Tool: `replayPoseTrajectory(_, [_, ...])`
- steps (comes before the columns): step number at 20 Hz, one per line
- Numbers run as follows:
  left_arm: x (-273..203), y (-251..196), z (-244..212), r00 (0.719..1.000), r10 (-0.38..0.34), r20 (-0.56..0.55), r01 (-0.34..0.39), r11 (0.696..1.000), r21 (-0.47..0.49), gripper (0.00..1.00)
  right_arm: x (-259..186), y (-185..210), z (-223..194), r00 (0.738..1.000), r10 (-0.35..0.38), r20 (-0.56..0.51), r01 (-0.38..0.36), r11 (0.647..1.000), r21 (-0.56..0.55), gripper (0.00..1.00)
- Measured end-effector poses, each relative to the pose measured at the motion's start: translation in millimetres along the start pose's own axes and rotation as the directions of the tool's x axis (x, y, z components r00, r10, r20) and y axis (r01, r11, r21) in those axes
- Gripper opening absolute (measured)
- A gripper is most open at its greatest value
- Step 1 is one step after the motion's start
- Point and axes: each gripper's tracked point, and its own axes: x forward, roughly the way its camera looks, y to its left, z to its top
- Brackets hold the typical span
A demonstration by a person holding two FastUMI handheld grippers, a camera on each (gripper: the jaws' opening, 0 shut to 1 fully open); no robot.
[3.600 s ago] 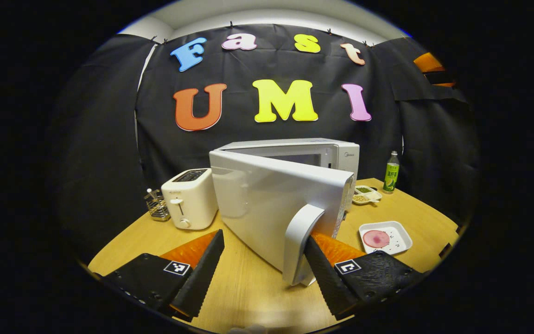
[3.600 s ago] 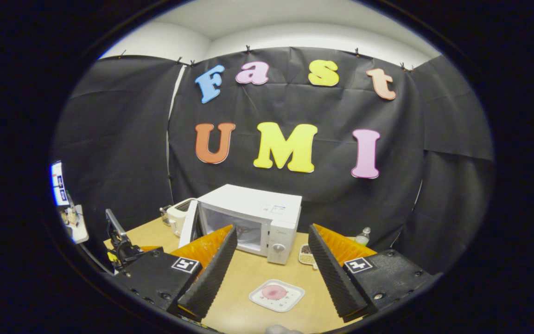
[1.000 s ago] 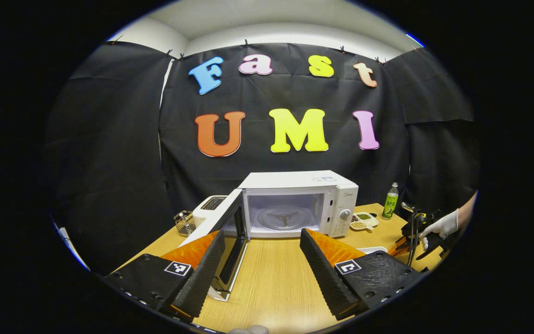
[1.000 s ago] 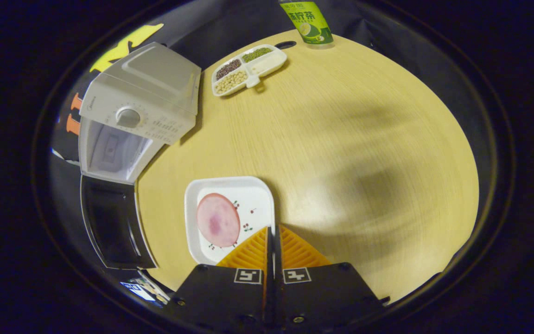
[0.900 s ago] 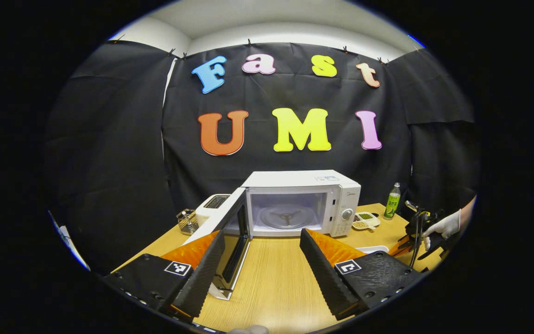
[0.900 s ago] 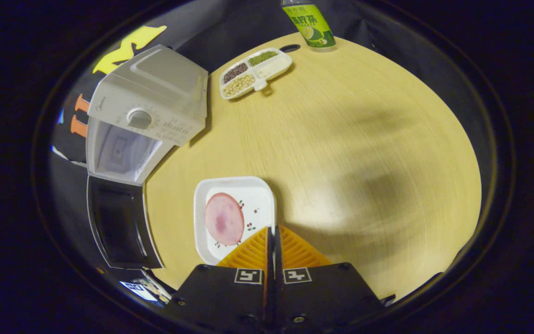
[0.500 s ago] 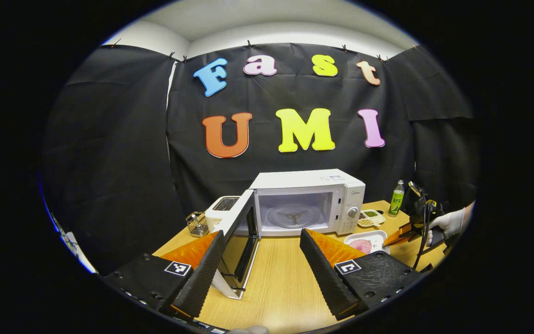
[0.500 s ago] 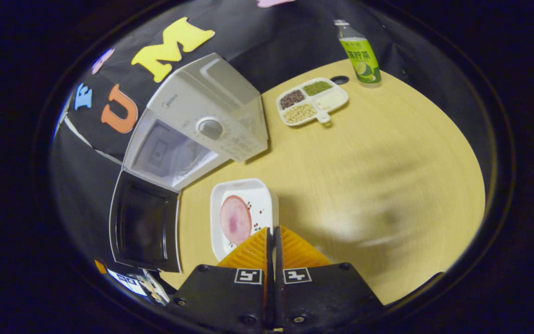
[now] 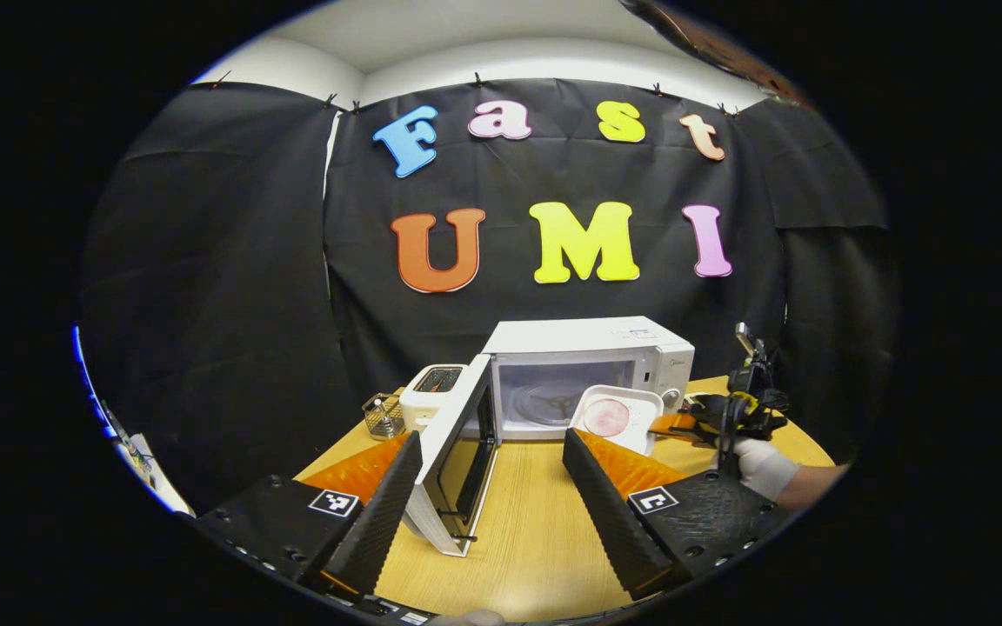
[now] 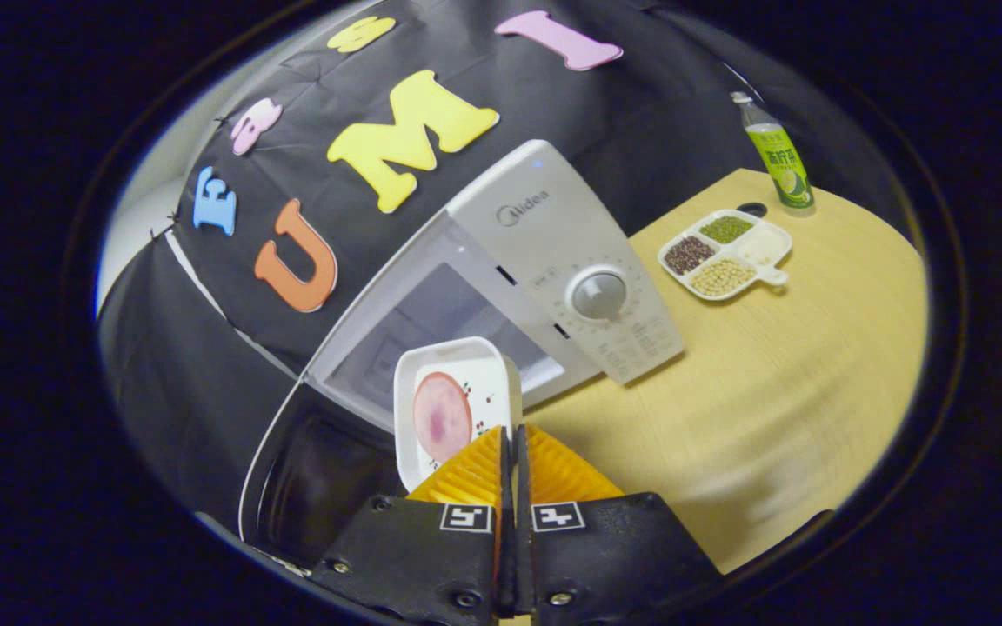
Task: Open the microwave oven with the left hand, put the food in, and close the microwave oven.
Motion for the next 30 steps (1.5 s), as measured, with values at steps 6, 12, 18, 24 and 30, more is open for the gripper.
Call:
replayPoseTrajectory(6, [16,29,-14,0.999,0.008,-0.033,-0.007,1.0,0.024,0.97,63,32,-3,0.982,-0.065,0.179,0.04,0.989,0.139,0.04])
replayPoseTrajectory(12, [28,29,-31,0.996,-0.015,-0.085,0.018,0.999,0.028,0.96,122,23,-11,0.966,-0.169,0.196,0.088,0.927,0.365,0.04])
replayPoseTrajectory(18, [37,16,-22,0.994,-0.077,-0.079,0.079,0.997,0.022,0.97,159,4,-8,0.944,-0.244,0.223,0.124,0.887,0.445,0.04])
replayPoseTrajectory(24, [41,28,-18,0.994,-0.074,-0.076,0.076,0.997,0.016,0.96,183,18,-5,0.948,-0.221,0.231,0.09,0.878,0.471,0.0])
replayPoseTrajectory(30, [35,33,-8,0.995,-0.07,-0.064,0.072,0.997,0.019,0.96,146,29,13,0.936,-0.172,0.307,0.04,0.919,0.392,0.72])
